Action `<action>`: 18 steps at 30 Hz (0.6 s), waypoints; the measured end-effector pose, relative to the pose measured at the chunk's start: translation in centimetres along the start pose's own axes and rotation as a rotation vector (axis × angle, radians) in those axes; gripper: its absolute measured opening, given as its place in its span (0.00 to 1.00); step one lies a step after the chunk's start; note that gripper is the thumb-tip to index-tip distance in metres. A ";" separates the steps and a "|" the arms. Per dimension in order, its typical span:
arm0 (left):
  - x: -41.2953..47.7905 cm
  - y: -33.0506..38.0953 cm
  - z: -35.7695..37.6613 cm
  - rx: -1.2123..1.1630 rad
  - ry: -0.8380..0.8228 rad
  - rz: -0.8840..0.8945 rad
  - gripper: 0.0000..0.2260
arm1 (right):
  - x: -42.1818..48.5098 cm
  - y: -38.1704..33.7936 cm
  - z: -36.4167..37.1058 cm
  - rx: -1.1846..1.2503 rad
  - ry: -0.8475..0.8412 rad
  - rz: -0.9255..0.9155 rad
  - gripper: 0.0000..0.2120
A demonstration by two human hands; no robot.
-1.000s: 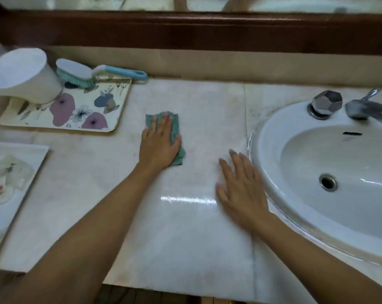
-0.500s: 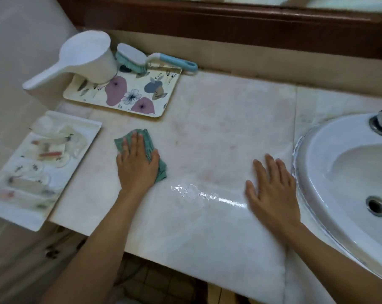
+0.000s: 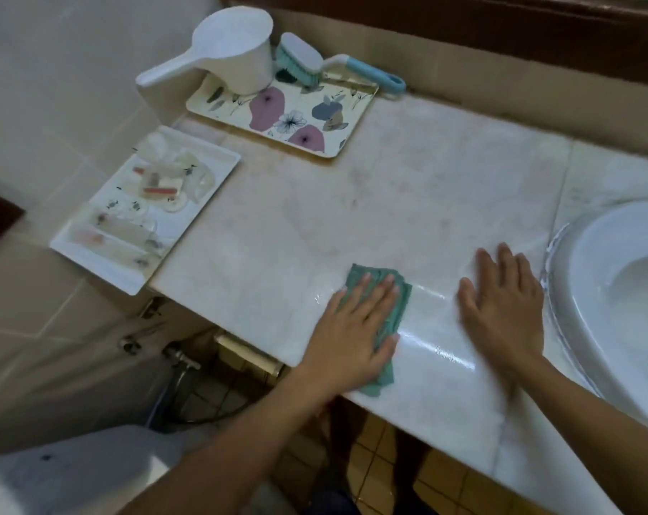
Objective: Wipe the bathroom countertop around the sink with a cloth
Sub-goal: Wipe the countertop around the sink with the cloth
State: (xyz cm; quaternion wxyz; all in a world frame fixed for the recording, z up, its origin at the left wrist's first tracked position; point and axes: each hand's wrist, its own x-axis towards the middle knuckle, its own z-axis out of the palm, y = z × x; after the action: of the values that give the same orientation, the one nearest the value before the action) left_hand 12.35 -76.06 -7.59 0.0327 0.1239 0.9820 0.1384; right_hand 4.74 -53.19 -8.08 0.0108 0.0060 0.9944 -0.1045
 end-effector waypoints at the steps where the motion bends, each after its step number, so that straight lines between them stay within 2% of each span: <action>1: 0.6 -3.2 -0.6 0.031 0.014 -0.043 0.29 | 0.0 0.0 0.2 -0.002 0.006 0.000 0.29; 4: 2.8 -12.1 -3.4 0.041 0.079 -0.391 0.29 | 0.0 0.0 0.3 -0.004 0.025 -0.005 0.29; 6: 2.5 -14.6 -4.2 -0.010 0.152 -0.614 0.29 | 0.0 0.0 0.4 -0.013 0.022 -0.009 0.29; 8: 1.6 -12.8 -3.4 -0.037 0.217 -0.812 0.30 | -0.1 0.0 0.5 -0.019 0.019 -0.005 0.29; 10: 0.5 -7.1 -1.5 -0.061 0.240 -0.891 0.31 | -0.1 0.1 0.6 -0.025 0.026 -0.005 0.29; 12: -0.6 -0.1 0.5 -0.065 0.237 -0.742 0.31 | -0.1 0.1 0.6 -0.023 0.022 -0.010 0.29; 14: -2.0 5.2 2.2 -0.049 0.121 -0.466 0.31 | 0.0 0.1 0.7 -0.011 0.022 -0.012 0.29; 16: -3.3 5.6 2.0 -0.038 0.002 -0.236 0.30 | -0.1 0.2 0.6 -0.005 0.024 -0.016 0.29; 18: -4.0 1.1 0.8 0.006 -0.004 -0.093 0.30 | -0.1 0.3 0.6 0.007 0.025 -0.020 0.29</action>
State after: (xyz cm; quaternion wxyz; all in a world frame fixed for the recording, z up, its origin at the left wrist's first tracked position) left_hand 16.57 -75.83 -7.92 0.0406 0.0783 0.9871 0.1337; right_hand 4.82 -53.02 -8.68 -0.0027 -0.0028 0.9941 -0.1080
